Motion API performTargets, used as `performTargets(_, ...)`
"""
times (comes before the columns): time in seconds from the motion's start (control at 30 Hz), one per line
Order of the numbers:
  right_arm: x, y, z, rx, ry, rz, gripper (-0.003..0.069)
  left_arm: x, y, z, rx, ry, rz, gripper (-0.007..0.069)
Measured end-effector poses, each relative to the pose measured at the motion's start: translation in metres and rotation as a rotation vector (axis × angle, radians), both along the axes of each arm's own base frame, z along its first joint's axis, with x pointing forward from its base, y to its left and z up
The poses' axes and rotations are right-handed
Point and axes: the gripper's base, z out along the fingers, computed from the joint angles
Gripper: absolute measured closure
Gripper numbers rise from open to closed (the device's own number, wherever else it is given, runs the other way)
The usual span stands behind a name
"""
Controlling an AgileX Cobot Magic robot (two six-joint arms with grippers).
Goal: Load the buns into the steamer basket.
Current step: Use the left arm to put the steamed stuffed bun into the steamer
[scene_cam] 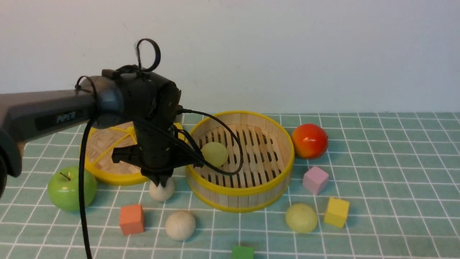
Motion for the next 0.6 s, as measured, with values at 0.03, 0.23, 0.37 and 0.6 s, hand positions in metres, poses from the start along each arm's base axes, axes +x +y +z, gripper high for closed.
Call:
performTargets(0.03,0.0,0.0,0.0,0.0,0.0,0.0,0.0421,0.0,0.0,0.002,0.0,-0.003,-0.001,0.0624)
performTargets(0.23,0.0,0.0,0.0,0.0,0.0,0.0,0.0421,0.016,-0.013,0.074,-0.144,-0.182,-0.014,0.0624)
performTargets(0.37,0.0,0.0,0.0,0.0,0.0,0.0,0.0421,0.025,-0.029,0.094,-0.299,-0.255,-0.071,0.0624)
performTargets(0.6,0.0,0.0,0.0,0.0,0.0,0.0,0.0421,0.055,-0.055,0.076,-0.429,-0.28,-0.144,0.0624)
